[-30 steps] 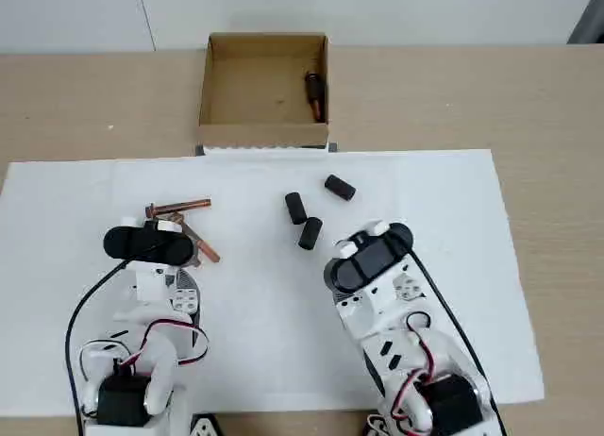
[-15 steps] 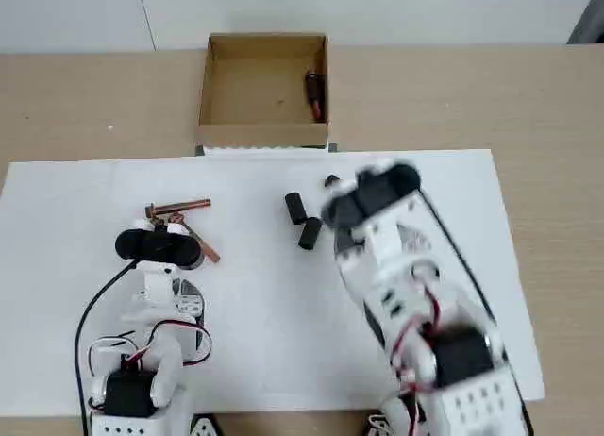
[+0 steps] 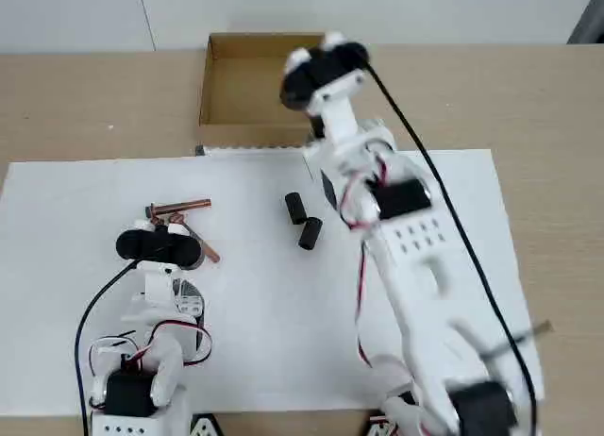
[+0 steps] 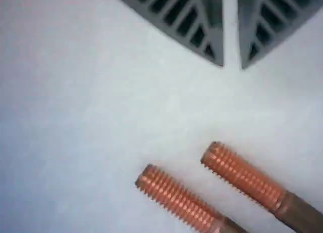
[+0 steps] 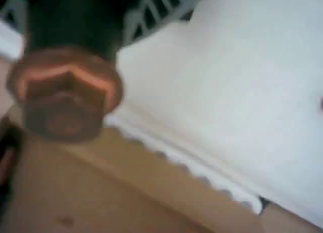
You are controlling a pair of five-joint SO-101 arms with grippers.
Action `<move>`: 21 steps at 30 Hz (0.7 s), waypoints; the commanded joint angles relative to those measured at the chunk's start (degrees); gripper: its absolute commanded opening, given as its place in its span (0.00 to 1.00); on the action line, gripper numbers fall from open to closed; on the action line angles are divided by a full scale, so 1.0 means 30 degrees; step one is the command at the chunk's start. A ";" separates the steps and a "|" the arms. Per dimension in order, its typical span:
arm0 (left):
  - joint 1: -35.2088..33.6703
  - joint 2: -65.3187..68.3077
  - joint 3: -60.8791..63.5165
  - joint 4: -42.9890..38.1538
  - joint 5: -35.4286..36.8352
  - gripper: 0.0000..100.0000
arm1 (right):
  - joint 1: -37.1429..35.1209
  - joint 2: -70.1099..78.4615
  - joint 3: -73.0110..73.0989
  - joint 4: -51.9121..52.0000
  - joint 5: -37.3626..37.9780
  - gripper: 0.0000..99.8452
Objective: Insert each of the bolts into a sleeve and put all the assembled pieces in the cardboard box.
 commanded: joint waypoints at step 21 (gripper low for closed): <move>-0.0117 -0.0117 -0.0103 -0.0527 -0.0029 0.01 | 0.0308 1.9853 -2.0513 -0.3766 0.9260 0.00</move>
